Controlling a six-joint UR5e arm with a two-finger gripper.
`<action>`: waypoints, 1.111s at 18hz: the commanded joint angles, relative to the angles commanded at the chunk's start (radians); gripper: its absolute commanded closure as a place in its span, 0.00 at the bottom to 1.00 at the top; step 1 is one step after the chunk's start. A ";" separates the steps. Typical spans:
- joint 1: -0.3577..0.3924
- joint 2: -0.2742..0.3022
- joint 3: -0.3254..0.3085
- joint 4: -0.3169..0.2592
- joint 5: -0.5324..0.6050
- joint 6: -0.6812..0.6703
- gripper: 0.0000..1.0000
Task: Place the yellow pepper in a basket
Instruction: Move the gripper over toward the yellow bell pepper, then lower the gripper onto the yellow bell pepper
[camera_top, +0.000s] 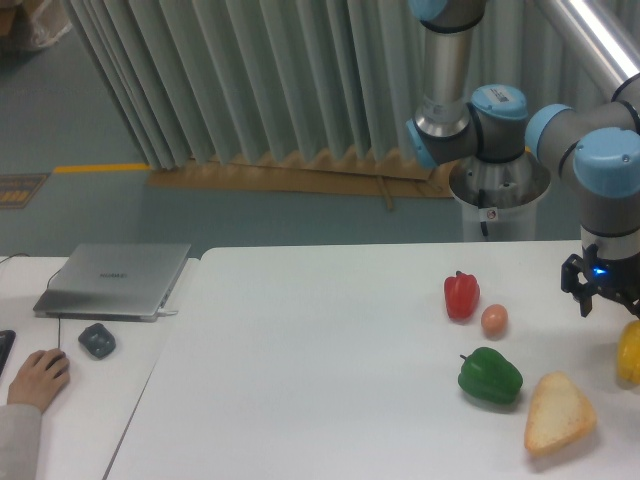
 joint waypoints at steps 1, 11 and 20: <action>0.000 -0.003 -0.005 0.002 0.002 0.000 0.00; 0.009 -0.057 -0.018 0.047 0.081 0.005 0.00; 0.029 -0.138 -0.008 0.103 0.133 0.015 0.00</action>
